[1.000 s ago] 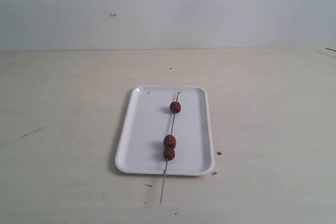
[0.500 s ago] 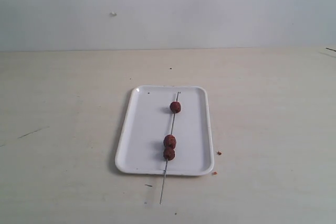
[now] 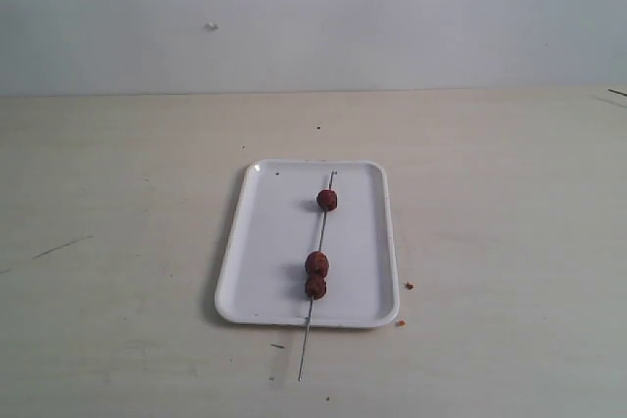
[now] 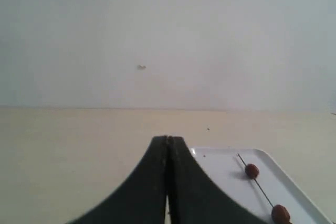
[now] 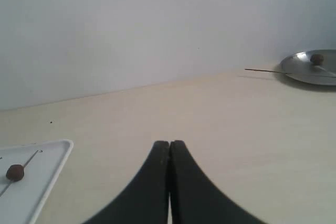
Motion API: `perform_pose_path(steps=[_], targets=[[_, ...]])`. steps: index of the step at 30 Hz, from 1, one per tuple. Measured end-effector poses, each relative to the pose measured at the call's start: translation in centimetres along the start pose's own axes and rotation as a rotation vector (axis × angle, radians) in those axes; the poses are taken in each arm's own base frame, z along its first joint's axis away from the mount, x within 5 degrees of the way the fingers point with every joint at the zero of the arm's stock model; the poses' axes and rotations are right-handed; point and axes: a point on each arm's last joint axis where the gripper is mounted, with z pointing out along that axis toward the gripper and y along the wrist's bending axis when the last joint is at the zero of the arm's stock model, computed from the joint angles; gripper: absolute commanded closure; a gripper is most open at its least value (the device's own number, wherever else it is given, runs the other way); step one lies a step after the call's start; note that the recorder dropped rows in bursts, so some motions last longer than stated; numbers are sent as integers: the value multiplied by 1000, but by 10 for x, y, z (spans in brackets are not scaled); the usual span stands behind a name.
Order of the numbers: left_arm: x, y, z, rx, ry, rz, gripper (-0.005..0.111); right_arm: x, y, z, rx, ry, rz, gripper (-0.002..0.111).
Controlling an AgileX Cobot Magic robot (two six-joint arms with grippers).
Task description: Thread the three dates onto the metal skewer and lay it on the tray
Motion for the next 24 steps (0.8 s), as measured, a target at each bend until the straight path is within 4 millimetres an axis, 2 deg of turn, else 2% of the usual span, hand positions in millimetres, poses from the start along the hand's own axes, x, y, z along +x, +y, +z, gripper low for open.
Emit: perform_pose_path(steps=[5,13,24], targets=[[-4,3,-7,-76,-76,16,107,0,0,0,0,0,0,108],[-6,7,-8,-139,-103,20,107,0,0,0,0,0,0,108],[1,8,-7,-145,-59,62,107,0,0,0,0,2,0,108]])
